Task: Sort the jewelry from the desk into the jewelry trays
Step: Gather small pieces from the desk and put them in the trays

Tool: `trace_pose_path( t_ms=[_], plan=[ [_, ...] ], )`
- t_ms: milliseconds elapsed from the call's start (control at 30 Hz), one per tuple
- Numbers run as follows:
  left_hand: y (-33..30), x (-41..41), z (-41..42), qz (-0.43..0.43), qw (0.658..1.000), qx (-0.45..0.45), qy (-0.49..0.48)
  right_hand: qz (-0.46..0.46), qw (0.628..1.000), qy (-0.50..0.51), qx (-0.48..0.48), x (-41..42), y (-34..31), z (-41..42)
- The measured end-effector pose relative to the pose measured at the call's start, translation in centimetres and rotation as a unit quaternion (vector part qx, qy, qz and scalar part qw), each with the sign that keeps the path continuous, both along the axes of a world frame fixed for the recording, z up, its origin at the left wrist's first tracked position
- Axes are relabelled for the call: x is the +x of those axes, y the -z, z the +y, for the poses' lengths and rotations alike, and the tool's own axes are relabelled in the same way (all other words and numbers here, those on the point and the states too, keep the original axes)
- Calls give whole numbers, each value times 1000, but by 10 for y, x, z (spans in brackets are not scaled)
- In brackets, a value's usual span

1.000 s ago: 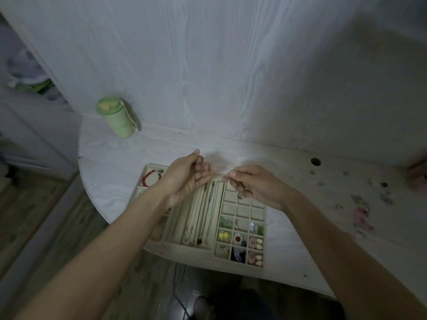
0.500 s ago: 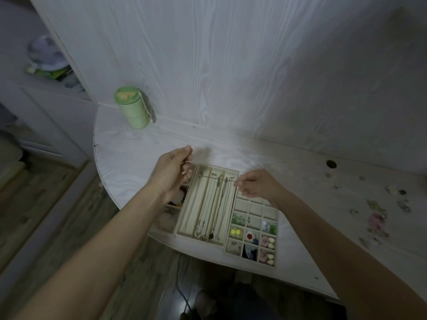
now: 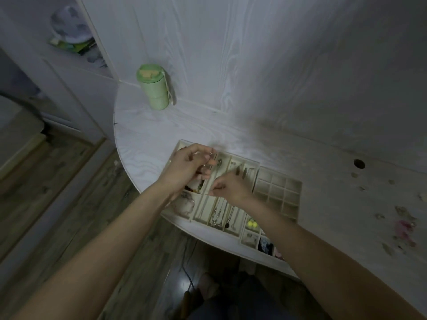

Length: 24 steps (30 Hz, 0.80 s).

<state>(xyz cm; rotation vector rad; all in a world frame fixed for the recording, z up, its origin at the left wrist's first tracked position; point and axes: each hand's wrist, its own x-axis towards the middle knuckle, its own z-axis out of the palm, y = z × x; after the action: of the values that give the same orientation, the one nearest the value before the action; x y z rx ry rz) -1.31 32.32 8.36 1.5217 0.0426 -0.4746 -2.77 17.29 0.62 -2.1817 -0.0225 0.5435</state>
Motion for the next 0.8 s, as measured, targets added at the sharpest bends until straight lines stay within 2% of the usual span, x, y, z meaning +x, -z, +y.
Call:
trace_pose_path(
  t_ms=[133, 300, 467, 633, 800],
  plan=[
    [4, -4, 4, 27, 1000, -5, 8, 2, 990, -110, -91, -9, 15, 15],
    [4, -8, 7, 40, 999, -8, 12, -23, 954, -232, -188, -14, 21, 24],
    [6, -12, 8, 49, 998, -8, 28, -20, 931, -280, -234, -15, 27, 28],
    [5, -14, 5, 52, 998, -7, 36, -2, 943, -272, -192, -13, 26, 23],
    [0, -17, -2, 55, 997, -13, 50, 3, 986, -155, -58, -5, 6, 2]
  ],
)
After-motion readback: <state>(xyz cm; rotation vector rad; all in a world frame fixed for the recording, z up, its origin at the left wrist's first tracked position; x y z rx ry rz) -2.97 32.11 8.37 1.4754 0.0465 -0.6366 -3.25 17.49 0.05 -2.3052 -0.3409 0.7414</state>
